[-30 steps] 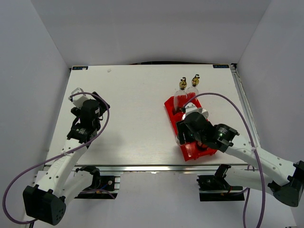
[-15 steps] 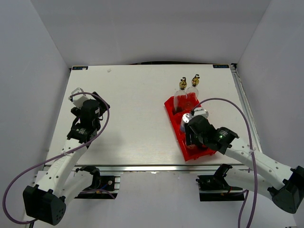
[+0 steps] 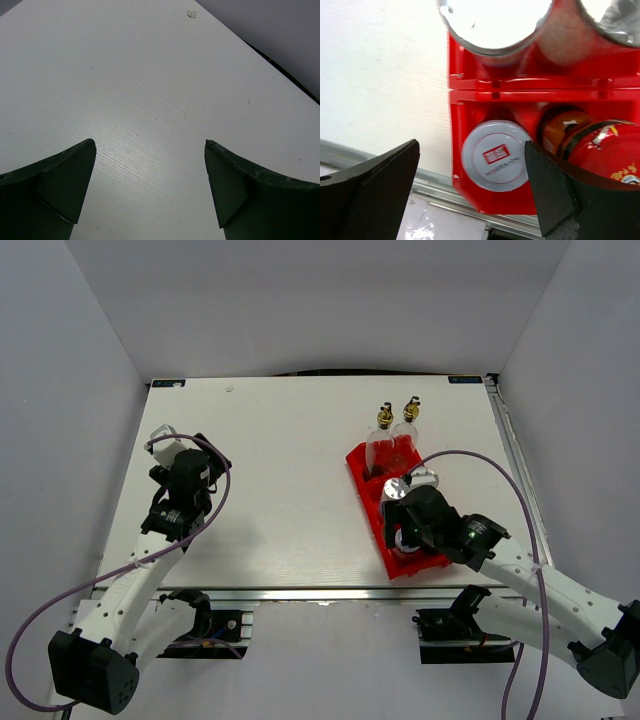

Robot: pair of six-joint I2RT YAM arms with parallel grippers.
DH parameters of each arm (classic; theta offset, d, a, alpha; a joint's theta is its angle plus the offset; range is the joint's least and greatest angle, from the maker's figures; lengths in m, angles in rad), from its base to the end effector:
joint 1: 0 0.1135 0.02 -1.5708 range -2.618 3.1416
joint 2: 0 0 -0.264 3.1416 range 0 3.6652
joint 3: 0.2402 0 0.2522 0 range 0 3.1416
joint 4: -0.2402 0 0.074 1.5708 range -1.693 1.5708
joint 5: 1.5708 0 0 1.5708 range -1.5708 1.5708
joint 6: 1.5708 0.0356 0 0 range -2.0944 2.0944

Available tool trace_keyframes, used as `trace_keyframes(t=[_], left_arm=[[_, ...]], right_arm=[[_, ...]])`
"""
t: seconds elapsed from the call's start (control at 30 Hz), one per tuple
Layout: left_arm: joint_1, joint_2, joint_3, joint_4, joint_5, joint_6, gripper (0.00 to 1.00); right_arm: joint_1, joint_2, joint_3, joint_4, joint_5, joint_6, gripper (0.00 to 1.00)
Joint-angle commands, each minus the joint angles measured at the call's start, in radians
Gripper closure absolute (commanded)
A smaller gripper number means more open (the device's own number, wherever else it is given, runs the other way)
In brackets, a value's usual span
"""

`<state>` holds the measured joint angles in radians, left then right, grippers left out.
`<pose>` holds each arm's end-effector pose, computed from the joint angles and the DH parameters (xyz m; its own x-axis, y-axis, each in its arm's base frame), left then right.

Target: Organize the condiment bottles

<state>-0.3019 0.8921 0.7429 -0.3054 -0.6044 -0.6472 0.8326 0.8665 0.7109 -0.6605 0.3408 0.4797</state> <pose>0.1953 -0.0396 0.2966 -0.1881 -0.4611 -0.8672 -0.4465 0.8266 -0.3426 0.1259 0.1207 0.2576 -0.6855 -0.1071 -0.7201 -0.2555 0.9616 0.1002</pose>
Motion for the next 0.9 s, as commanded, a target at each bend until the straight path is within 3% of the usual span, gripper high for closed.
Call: trace_keyframes(t=[0.0, 0.2, 0.43, 0.7, 0.87], left_arm=[[0.006, -0.013, -0.011, 0.022, 0.003, 0.004, 0.02], [0.006, -0.012, -0.008, 0.023, 0.011, 0.006, 0.02], [0.006, 0.008, -0.002, 0.032, 0.035, -0.006, 0.02], [0.006, 0.010, 0.013, 0.015, 0.028, -0.008, 0.02], [0.007, -0.002, 0.016, 0.002, 0.000, -0.003, 0.02]], right_arm=[[0.000, -0.023, 0.067, 0.056, -0.078, 0.001, 0.11], [0.002, -0.017, 0.133, 0.078, -0.138, -0.056, 0.10], [0.002, -0.018, 0.193, 0.160, -0.043, -0.098, 0.11], [-0.001, -0.001, 0.277, 0.127, 0.355, -0.073, 0.10], [-0.079, -0.017, 0.303, -0.069, 0.640, 0.100, 0.11]])
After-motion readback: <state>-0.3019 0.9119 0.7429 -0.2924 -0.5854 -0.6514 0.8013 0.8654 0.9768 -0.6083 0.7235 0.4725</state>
